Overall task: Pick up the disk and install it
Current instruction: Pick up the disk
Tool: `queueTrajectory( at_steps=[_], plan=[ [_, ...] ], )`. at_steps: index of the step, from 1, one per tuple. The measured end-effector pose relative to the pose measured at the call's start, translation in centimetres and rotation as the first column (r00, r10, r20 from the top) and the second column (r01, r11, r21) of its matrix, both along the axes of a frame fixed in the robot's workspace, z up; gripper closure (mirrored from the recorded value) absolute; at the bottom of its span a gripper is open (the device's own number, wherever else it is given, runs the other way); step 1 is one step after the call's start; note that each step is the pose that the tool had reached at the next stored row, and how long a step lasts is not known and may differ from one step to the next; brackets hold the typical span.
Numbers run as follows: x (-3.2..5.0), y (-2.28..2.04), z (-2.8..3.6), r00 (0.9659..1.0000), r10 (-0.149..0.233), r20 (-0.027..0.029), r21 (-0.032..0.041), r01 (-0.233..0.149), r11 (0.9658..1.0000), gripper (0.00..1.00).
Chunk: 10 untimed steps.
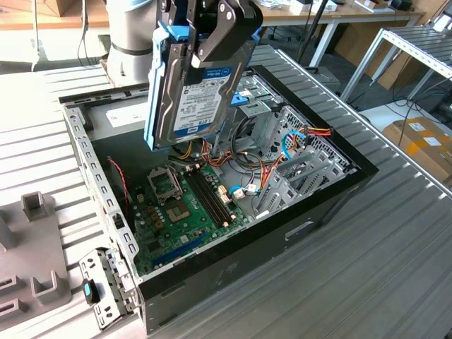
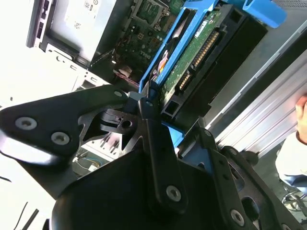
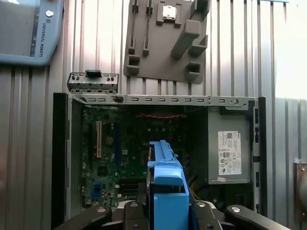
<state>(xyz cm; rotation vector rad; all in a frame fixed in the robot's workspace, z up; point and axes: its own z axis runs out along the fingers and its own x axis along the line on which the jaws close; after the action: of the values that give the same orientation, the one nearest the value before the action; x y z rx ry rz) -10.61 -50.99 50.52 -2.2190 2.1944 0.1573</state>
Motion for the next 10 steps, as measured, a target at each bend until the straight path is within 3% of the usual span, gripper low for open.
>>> queueTrajectory(
  at_steps=[10],
  plan=[
    [0.70, -0.44, -0.02, 1.0000, 0.000, 0.0000, 0.0001, 0.000, 1.0000, 0.63]
  ],
)
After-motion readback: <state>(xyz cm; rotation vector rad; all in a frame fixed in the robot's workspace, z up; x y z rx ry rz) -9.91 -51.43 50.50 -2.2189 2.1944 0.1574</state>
